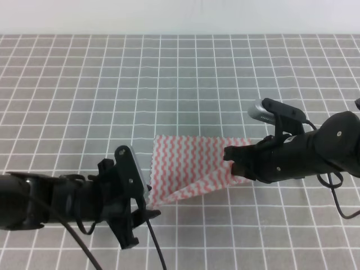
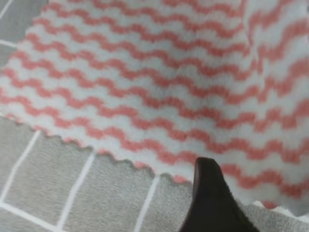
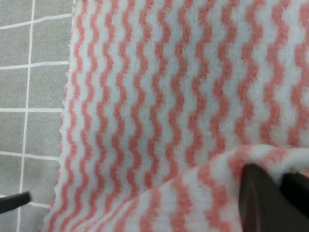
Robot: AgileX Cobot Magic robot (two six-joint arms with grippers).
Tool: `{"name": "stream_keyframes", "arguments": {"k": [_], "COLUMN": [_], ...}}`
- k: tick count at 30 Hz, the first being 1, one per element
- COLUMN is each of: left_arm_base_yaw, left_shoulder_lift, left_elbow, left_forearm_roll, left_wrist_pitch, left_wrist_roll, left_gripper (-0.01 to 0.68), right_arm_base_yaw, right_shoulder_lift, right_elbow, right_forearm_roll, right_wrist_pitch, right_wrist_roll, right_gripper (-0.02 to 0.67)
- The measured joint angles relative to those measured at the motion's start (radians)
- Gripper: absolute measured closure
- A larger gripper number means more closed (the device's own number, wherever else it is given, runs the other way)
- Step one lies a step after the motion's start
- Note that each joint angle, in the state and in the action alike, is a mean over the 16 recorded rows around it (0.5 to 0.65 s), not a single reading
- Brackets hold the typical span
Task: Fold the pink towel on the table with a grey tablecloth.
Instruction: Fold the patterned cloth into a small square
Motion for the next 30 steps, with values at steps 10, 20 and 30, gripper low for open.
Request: {"name": "stream_keyframes", "arguments": {"k": [10, 20, 30], "left_arm_base_yaw": [0.000, 0.000, 0.000], "left_shoulder_lift": [0.032, 0.034, 0.036], "left_elbow": [-0.003, -0.019, -0.087], "left_forearm_roll": [-0.035, -0.033, -0.032], "left_wrist_pitch": [-0.003, -0.014, -0.045], "left_wrist_roll": [0.068, 0.091, 0.064], "left_gripper": [0.379, 0.568, 0.668], "right_arm_base_yaw": [0.000, -0.002, -0.013], "right_shoulder_lift": [0.003, 0.012, 0.016], "right_elbow": [0.000, 0.000, 0.000], "right_forearm_roll": [0.000, 0.000, 0.014], "right_wrist_pitch": [0.005, 0.018, 0.007], "right_wrist_roll": [0.000, 0.000, 0.000], "right_gripper": [0.661, 0.660, 0.660]}}
